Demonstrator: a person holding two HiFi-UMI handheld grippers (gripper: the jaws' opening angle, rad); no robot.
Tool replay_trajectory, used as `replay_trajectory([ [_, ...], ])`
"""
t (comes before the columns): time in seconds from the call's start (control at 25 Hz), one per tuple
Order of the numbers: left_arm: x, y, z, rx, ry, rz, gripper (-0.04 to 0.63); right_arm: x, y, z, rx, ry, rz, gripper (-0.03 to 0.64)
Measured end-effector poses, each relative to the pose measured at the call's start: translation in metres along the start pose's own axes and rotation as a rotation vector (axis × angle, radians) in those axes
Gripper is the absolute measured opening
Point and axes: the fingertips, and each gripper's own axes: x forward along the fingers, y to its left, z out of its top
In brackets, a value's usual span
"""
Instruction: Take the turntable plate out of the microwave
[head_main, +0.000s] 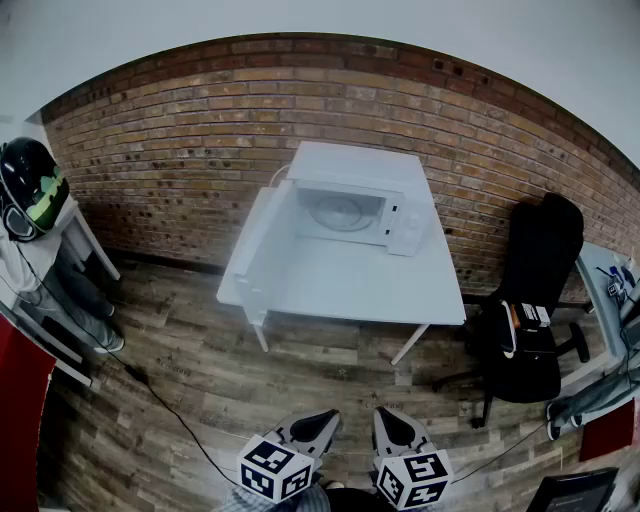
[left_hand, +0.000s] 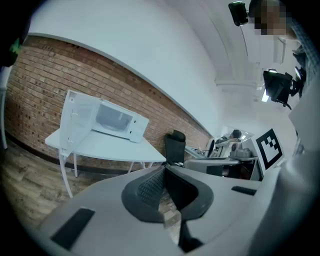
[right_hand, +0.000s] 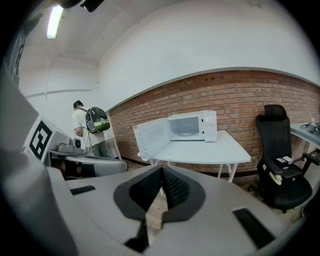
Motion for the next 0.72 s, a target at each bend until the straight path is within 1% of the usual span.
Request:
replay_trajectory([
  [0.72, -0.0013, -0.003, -0.0045, -0.005, 0.009, 0.007, 0.009, -0.0044, 0.0006, -0.0015, 0.011, -0.005, 0.004, 0.018],
])
